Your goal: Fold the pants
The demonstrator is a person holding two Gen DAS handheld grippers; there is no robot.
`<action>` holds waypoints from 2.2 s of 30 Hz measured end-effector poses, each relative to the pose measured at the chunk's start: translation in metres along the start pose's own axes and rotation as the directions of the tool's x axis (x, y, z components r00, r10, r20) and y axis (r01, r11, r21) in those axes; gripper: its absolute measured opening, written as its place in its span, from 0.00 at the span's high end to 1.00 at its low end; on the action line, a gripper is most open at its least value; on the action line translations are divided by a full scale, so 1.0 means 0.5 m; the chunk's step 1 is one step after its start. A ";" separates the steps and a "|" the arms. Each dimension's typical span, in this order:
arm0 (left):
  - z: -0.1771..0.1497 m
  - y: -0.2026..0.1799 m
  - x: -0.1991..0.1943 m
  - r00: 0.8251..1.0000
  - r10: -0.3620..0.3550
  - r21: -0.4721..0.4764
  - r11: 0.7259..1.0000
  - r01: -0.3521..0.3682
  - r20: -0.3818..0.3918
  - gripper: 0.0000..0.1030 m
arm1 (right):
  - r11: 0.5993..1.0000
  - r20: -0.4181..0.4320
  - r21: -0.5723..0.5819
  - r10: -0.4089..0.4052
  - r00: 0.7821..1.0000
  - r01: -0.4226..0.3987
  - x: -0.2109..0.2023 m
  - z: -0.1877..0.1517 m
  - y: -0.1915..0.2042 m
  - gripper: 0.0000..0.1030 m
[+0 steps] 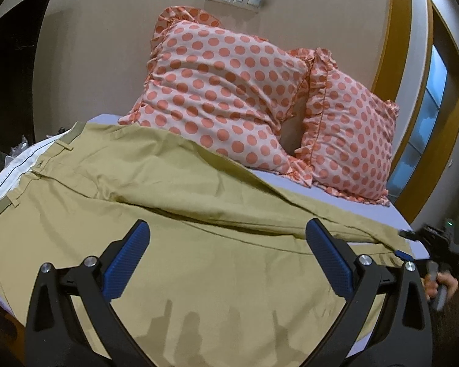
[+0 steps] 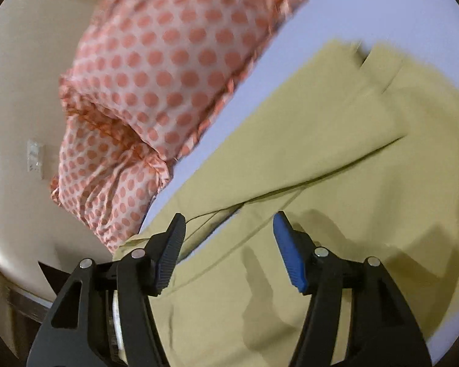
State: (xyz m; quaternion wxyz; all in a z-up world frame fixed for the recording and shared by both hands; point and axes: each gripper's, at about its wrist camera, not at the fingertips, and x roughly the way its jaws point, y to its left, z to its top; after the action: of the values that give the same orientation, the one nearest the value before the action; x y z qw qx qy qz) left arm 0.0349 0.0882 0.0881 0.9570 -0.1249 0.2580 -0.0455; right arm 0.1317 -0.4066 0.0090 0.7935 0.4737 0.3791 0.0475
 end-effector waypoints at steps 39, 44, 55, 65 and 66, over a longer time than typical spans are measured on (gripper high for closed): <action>0.194 0.267 0.324 0.953 -0.014 -0.368 0.924 -0.103 -0.302 0.96 | 0.979 0.358 -0.036 0.199 0.912 -0.199 -0.178 0.020 -0.053 0.98; 0.092 0.251 0.044 0.981 0.015 -0.257 0.964 -0.065 -0.193 0.92 | 0.982 0.364 -0.079 0.188 0.912 -0.171 -0.246 -0.014 -0.060 0.98; -0.144 0.265 -0.071 0.963 -0.012 -0.311 0.948 -0.074 -0.268 0.92 | 0.999 0.310 0.023 0.031 0.950 -0.040 -0.253 -0.081 -0.177 0.98; -0.192 0.268 -0.121 0.981 -0.025 -0.300 0.953 -0.034 -0.190 0.60 | 0.978 0.428 0.069 -0.206 0.880 0.196 -0.321 -0.101 -0.207 0.31; -0.194 0.268 -0.132 0.984 -0.017 -0.294 0.955 -0.036 -0.177 0.58 | 0.973 0.445 0.075 -0.230 0.865 0.220 -0.327 -0.098 -0.212 0.31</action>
State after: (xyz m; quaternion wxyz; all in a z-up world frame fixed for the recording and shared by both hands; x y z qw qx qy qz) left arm -0.0681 0.2068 0.0036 0.9008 -0.2612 0.3466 -0.0127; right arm -0.0459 -0.5005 0.0034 0.8545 0.4329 0.2379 -0.1607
